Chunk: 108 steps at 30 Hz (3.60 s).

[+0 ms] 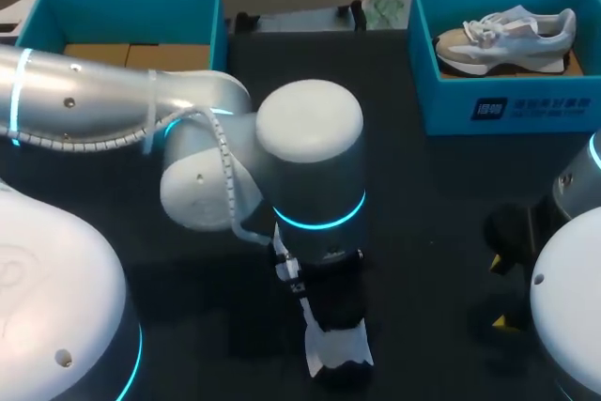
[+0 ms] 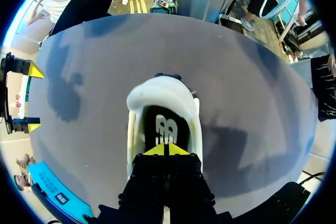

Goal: Take the shoe out of the shoebox, open the shoe tongue, remove and reinsert the insole, then place the shoe into the shoebox

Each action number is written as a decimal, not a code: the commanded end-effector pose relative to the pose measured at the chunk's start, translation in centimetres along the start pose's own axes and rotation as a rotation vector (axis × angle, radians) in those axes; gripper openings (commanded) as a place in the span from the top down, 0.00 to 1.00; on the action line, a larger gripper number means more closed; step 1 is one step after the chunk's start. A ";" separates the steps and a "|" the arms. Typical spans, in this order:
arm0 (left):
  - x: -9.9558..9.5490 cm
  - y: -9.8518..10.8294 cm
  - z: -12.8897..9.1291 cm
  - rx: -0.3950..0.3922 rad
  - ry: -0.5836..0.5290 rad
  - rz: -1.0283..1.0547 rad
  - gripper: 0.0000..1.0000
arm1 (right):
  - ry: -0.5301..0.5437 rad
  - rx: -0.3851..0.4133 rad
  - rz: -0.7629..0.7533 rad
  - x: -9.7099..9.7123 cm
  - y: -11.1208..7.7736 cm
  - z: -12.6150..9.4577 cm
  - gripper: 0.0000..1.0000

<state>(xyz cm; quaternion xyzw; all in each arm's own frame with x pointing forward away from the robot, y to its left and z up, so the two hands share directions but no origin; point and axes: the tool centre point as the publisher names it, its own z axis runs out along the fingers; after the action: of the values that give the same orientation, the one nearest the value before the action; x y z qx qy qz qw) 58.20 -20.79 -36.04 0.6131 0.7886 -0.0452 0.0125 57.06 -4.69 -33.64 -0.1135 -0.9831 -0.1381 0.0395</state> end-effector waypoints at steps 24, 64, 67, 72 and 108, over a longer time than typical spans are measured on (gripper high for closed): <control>-0.4 2.1 0.8 -0.001 0.039 -0.053 0.04 | -0.003 -0.002 -0.001 0.2 -0.1 -0.2 0.00; 0.2 5.3 -2.8 0.068 -0.012 -0.028 0.00 | -0.003 -0.002 -0.001 0.2 -0.1 -0.2 0.00; 0.2 5.9 -3.3 0.074 -0.017 -0.031 0.00 | -0.003 -0.002 -0.001 0.2 -0.1 -0.2 0.00; 0.2 6.8 -4.5 0.056 -0.026 -0.031 0.00 | -0.003 -0.002 -0.001 0.2 -0.1 -0.2 0.00; 0.0 9.8 -7.0 0.146 -0.026 0.033 0.75 | -0.003 -0.002 -0.001 0.2 -0.1 -0.2 0.00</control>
<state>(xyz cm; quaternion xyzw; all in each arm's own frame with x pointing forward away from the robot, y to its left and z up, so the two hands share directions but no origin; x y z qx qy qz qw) 67.99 -17.92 -28.86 0.6234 0.7754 -0.0987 -0.0177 57.06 -4.70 -33.64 -0.1136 -0.9831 -0.1381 0.0395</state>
